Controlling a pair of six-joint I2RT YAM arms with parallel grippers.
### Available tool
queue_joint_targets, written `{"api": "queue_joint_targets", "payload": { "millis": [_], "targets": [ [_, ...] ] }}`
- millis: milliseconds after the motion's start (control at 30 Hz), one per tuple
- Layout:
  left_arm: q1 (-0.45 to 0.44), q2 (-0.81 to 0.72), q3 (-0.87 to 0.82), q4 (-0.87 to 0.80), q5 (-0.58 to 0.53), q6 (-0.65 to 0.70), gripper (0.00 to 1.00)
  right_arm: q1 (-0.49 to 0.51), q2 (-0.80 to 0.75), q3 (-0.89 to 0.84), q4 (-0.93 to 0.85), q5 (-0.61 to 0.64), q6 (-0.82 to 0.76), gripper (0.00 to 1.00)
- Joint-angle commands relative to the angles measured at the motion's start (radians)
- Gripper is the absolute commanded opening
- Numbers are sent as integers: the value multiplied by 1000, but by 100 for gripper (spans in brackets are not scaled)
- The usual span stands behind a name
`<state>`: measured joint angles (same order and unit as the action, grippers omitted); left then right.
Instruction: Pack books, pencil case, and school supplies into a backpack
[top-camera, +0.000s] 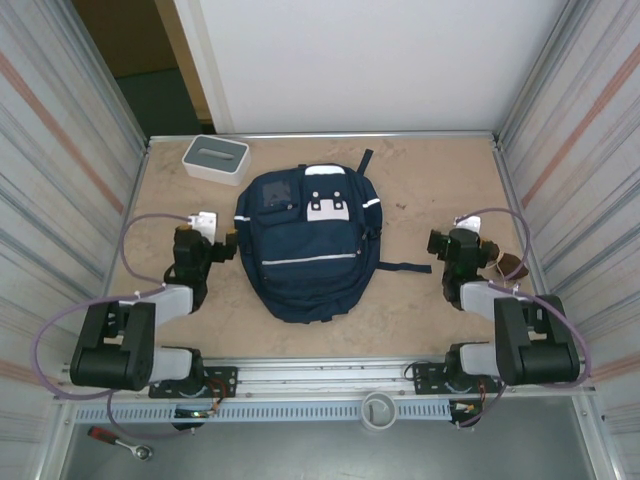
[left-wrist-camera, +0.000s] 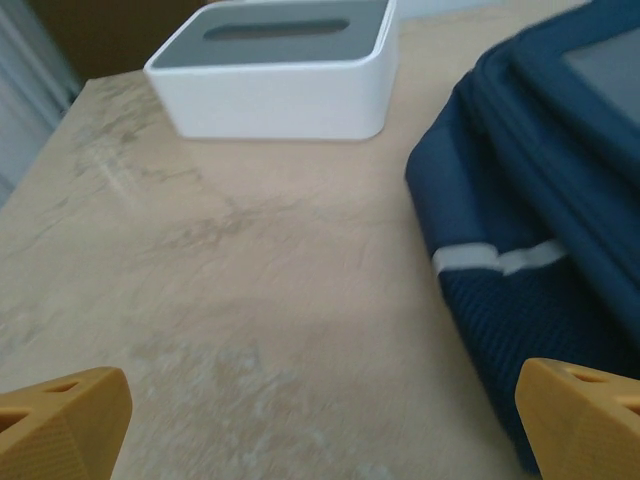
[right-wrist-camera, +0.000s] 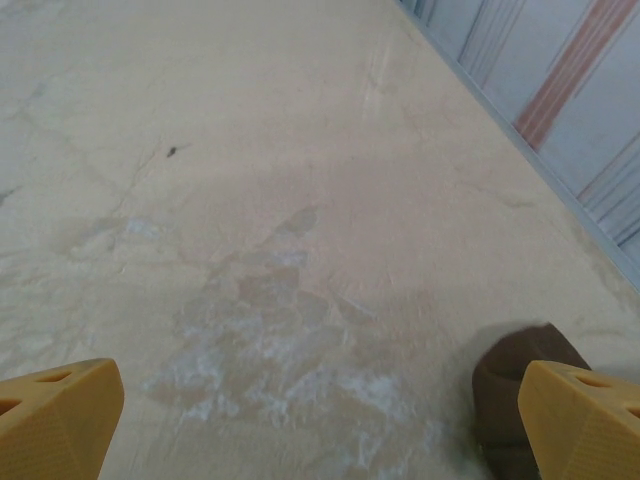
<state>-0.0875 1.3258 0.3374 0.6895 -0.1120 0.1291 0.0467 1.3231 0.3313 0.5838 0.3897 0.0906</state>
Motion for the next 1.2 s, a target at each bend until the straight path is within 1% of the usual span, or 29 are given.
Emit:
{"api": "queue_joint_targets", "payload": {
  "millis": [0,33,100,133,167,200,233,267,300,333,367,400,433,467,500,533,1167],
  "targets": [
    [53,70,27,102,106,-54,99,-37,22,60,44,-111,-13,100],
    [63,98,29,105,101,-72,99,-38,17,50,68,-146,-9,100],
    [69,200,20,232,106,-70,99,-45,17,-5,191,-213,1,100],
    [65,205,23,248,115,-58,99,-48,29,-17,222,-222,6,99],
    [65,171,42,150,127,-64,99,-51,52,-35,277,-232,11,99],
    [65,177,46,137,126,-64,99,-51,88,-50,341,-238,10,99],
    [64,196,44,177,132,-56,99,-52,126,-56,380,-246,13,99],
    [63,196,53,169,129,-56,99,-52,173,-54,425,-255,8,99],
    [64,182,69,108,126,-64,99,-51,229,-47,484,-252,-1,99],
    [65,185,77,93,124,-63,99,-49,237,-32,462,-251,-6,99],
    [65,195,71,120,122,-62,99,-50,207,-1,348,-264,-2,99],
    [65,191,73,115,122,-63,99,-51,202,30,287,-281,-6,99],
    [65,184,77,94,125,-63,99,-49,222,35,312,-283,-13,99],
    [65,189,74,103,123,-63,99,-48,222,56,265,-277,-11,100],
    [65,189,74,107,123,-63,99,-64,213,70,223,-315,-1,99],
    [65,184,76,97,124,-63,99,-78,220,71,236,-333,4,99],
    [65,185,74,100,122,-62,99,-77,217,71,228,-331,5,99]
  ]
}}
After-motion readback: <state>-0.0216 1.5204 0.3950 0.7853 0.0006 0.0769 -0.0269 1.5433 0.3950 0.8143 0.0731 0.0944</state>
